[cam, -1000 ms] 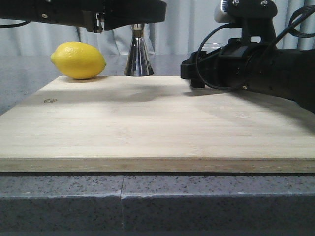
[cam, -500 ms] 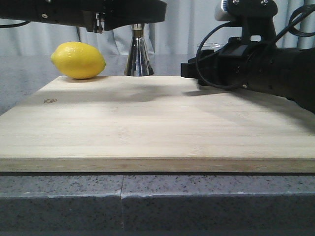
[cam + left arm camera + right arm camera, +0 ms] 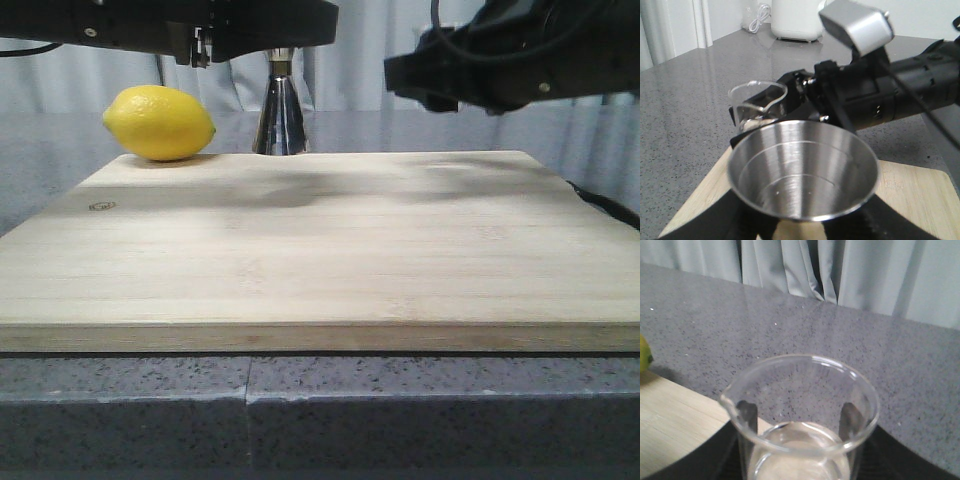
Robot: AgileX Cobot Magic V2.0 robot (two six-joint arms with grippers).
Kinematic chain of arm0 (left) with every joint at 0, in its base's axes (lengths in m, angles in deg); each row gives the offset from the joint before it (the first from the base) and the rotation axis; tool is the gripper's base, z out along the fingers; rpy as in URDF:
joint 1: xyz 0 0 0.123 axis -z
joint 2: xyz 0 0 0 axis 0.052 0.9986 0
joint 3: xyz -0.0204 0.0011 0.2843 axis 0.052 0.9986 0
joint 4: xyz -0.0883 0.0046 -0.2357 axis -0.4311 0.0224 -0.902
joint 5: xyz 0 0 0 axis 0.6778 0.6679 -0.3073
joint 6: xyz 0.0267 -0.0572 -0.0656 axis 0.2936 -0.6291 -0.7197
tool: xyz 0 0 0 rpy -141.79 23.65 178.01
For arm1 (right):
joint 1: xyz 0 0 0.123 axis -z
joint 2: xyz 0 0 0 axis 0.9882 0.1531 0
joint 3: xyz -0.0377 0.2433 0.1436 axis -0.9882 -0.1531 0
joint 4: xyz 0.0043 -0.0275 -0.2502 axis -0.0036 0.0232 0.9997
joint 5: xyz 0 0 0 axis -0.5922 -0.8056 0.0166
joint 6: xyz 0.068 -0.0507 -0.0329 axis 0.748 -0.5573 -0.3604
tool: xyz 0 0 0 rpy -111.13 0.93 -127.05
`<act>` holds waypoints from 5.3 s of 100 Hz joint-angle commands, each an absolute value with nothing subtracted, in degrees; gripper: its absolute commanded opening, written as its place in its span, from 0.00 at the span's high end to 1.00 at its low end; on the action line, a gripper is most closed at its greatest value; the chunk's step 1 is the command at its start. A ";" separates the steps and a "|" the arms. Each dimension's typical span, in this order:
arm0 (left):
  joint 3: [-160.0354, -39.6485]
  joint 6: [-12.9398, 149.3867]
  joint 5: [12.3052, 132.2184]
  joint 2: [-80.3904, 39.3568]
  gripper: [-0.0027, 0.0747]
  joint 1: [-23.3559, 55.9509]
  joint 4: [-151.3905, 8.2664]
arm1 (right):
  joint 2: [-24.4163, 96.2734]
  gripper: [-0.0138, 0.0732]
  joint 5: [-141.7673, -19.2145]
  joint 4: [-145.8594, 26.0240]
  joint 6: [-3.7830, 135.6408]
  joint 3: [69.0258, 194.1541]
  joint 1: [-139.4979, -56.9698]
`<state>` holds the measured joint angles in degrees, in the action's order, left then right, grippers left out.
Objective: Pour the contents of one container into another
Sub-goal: 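Lift the beaker with the right gripper over the held jigger, then tilt the beaker with the right gripper, pouring liquid into the jigger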
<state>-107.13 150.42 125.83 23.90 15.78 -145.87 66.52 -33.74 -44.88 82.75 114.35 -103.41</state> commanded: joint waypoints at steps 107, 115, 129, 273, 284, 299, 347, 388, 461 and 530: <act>-108.84 150.58 131.40 20.74 0.60 16.23 -151.33 | 55.58 0.52 -63.76 -8.83 82.03 136.41 -111.35; -108.84 150.58 131.40 20.74 0.60 16.23 -151.33 | 55.58 0.52 -63.26 -7.00 82.03 136.41 -111.35; -108.84 150.58 131.40 20.74 0.60 16.23 -151.33 | 55.58 0.52 -61.94 -5.27 82.03 136.41 -111.35; -108.84 150.58 131.40 20.74 0.60 16.23 -151.33 | 60.93 0.52 -62.87 22.02 82.03 141.38 -113.32; -108.84 150.58 131.40 20.74 0.60 16.23 -151.33 | 60.93 0.52 -62.87 22.15 82.03 141.38 -113.32; -108.84 150.58 131.40 20.74 0.60 16.23 -151.33 | 60.93 0.52 -62.87 24.45 82.03 141.38 -113.32; -108.84 150.58 131.40 20.74 0.60 16.23 -151.33 | 60.93 0.52 -62.87 27.49 82.03 141.38 -113.32; -108.84 150.58 131.40 20.74 0.60 16.23 -151.33 | 60.93 0.52 -62.87 30.07 82.03 141.38 -113.32; -108.84 150.58 131.40 20.74 0.60 16.23 -151.33 | 60.93 0.52 -62.87 35.05 82.03 141.38 -113.32; -108.84 150.58 131.40 20.74 0.60 16.23 -151.33 | 60.93 0.52 -62.87 38.63 82.03 141.38 -113.32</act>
